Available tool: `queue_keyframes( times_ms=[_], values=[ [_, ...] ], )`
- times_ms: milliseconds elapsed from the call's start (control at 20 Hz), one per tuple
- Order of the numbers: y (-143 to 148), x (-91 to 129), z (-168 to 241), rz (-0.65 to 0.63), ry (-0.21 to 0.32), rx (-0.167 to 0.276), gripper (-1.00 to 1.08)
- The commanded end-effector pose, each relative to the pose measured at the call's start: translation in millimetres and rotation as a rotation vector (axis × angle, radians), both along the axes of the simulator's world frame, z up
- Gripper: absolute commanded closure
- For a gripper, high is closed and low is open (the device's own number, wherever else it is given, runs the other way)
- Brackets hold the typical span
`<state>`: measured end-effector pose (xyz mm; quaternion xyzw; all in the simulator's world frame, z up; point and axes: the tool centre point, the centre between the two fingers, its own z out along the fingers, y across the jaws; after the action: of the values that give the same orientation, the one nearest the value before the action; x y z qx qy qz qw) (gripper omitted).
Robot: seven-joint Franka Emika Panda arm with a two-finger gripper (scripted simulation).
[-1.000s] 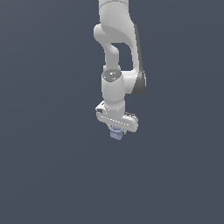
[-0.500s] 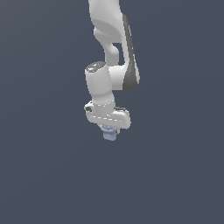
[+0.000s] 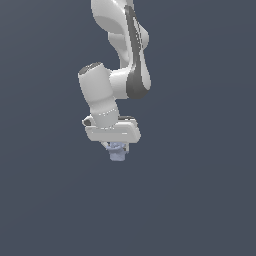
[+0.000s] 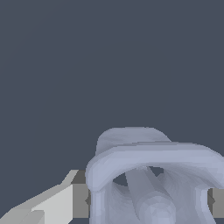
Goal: Pick up the object and move it to a goal position.
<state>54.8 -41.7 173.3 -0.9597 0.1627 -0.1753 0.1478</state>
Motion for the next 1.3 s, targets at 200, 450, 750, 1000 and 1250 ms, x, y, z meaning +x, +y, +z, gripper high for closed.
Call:
queue_keyframes(
  times_ms=[200, 450, 750, 1000, 1250],
  values=[
    [-21, 12, 23, 0.051, -0.071, 0.03, 1.08],
    [-39, 21, 41, 0.093, -0.129, 0.055, 1.08],
    [-62, 33, 66, 0.148, -0.206, 0.089, 1.08],
    [-86, 43, 91, 0.203, -0.281, 0.123, 1.08],
    [-112, 55, 118, 0.264, -0.364, 0.16, 1.08]
  ],
)
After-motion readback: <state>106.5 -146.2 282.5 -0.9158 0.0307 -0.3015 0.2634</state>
